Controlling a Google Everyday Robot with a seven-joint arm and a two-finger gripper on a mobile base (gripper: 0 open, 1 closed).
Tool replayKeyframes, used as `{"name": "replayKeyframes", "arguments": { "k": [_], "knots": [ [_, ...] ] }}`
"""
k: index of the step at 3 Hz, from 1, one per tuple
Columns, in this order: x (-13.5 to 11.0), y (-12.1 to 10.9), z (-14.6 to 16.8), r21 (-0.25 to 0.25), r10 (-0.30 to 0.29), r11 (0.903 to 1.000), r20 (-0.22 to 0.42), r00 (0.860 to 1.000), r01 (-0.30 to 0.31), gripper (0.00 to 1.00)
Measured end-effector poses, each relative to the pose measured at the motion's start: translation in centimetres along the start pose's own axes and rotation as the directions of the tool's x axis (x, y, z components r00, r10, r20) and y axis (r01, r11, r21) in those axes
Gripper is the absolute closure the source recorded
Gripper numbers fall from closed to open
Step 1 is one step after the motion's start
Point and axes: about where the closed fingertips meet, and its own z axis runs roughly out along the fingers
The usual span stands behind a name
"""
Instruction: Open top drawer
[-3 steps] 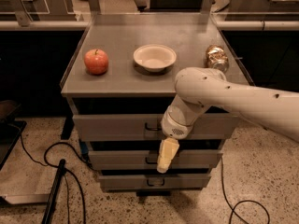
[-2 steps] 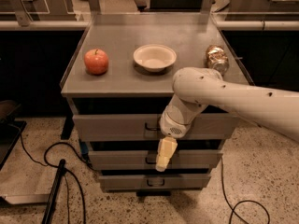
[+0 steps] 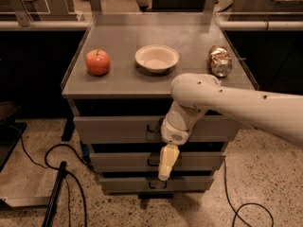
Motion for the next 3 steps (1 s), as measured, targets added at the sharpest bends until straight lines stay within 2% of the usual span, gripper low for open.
{"name": "replayKeyframes", "arguments": {
  "k": [1, 2, 3],
  "knots": [
    [0.4, 0.8, -0.1, -0.018, 0.007, 0.9998, -0.009, 1.0, -0.008, 0.0],
    [1.2, 4.1, -2.4, -0.056, 0.072, 0.9959, 0.001, 0.997, -0.071, 0.0],
    [1.2, 4.1, -2.4, -0.056, 0.072, 0.9959, 0.001, 0.997, -0.071, 0.0]
  ]
}}
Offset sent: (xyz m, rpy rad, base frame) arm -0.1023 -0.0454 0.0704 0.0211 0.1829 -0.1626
